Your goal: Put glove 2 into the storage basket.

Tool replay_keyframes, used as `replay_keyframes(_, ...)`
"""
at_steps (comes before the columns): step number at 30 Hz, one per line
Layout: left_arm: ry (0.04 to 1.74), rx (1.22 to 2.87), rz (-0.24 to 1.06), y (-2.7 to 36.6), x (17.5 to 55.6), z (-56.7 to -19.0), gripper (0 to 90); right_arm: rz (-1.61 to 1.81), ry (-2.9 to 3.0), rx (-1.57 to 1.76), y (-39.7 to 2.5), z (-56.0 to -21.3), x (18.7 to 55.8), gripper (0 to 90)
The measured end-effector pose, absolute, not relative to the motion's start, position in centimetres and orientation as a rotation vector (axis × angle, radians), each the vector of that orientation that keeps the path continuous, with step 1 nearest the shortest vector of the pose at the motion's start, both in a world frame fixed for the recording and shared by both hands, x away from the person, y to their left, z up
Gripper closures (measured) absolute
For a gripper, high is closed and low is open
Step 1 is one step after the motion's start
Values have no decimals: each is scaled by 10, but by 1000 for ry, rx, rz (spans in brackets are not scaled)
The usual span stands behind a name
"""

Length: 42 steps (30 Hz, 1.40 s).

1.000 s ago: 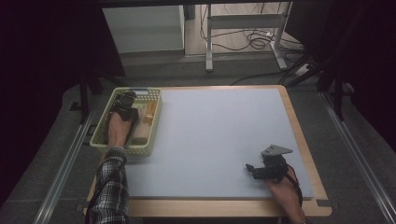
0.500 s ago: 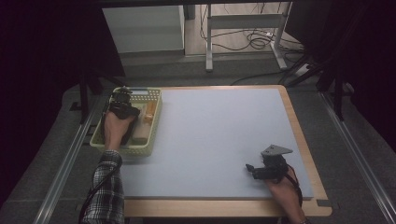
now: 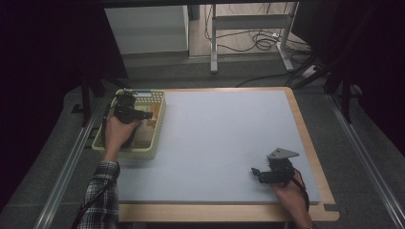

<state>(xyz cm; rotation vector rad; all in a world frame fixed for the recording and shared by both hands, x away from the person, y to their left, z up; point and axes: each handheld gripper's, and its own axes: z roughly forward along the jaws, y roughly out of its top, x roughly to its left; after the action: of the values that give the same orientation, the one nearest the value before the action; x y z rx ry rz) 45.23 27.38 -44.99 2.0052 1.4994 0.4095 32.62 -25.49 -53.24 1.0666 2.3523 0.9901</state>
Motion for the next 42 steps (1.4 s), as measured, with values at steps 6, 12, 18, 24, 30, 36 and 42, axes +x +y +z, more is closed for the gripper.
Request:
replay_keyframes(6, 1416, 2035, 417, 265, 439, -442, 35, 991, 2351, 1065, -255, -532, 326, 160)
replay_keyframes(12, 1353, 2060, 416, 258, 427, -438, 33, 990, 2352, 1065, -255, -532, 326, 160)
replay_keyframes(18, 1287, 2069, 421, 250, 414, -435, 30, 991, 2351, 1065, -255, -532, 326, 160)
replay_keyframes(24, 1230, 2084, 428, 241, 403, -436, 26, 991, 2351, 1065, -255, -532, 326, 160)
replay_keyframes(30, 1186, 2090, 432, 232, 393, -438, 25, 991, 2351, 1065, -255, -532, 326, 160)
replay_keyframes(36, 1126, 2115, 431, 217, 384, -440, 23, 991, 2351, 1065, -255, -532, 326, 160)
replay_keyframes(42, 1078, 2133, 431, 205, 377, -441, 22, 988, 2352, 1065, -255, -532, 326, 160)
